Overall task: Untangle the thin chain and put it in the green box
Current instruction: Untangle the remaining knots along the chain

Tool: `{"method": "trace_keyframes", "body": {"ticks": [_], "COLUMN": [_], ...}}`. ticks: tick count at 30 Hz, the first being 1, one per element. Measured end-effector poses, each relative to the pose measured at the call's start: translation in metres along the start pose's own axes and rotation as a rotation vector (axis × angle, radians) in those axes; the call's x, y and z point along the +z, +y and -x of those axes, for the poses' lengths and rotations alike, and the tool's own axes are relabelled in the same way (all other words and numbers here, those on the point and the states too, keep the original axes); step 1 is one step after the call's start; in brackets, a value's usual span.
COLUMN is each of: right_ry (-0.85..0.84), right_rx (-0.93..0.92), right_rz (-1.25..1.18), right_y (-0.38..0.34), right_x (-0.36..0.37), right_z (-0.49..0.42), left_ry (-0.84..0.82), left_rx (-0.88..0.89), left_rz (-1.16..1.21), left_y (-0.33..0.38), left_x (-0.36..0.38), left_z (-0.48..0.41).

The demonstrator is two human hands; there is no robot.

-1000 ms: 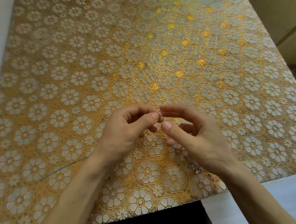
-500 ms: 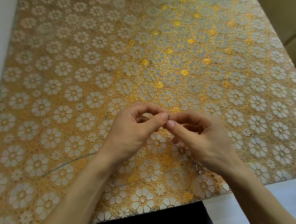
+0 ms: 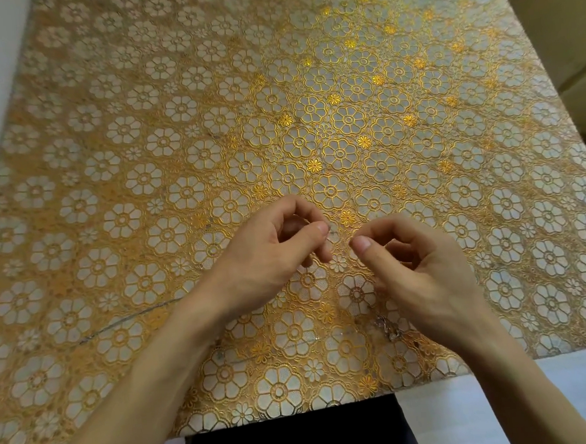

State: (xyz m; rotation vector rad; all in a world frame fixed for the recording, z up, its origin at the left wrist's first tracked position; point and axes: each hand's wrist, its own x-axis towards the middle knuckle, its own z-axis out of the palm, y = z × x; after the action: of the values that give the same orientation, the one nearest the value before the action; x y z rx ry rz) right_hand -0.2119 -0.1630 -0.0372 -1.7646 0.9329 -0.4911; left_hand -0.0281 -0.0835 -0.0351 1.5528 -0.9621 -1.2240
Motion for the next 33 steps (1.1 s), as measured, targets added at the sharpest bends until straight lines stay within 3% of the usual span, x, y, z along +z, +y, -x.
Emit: {"method": "trace_keyframes", "body": {"ticks": [9, 20, 33], "right_ry": [0.049, 0.056, 0.11], "right_rx": [-0.016, -0.065, -0.079], "right_rz": [-0.05, 0.022, 0.022], "right_y": [0.0057, 0.0081, 0.0106], "right_x": [-0.0052, -0.0049, -0.0004], "right_z": [0.0005, 0.0025, 0.0023], "left_ry": [-0.04, 0.029, 0.093], "left_rx": [0.02, 0.063, 0.05], "left_rz": [-0.206, -0.142, -0.24], "left_y": [-0.0018, 0.0016, -0.0019], "left_x": [-0.0042, 0.0013, 0.0007], "left_z": [-0.0005, 0.003, 0.0052]}}
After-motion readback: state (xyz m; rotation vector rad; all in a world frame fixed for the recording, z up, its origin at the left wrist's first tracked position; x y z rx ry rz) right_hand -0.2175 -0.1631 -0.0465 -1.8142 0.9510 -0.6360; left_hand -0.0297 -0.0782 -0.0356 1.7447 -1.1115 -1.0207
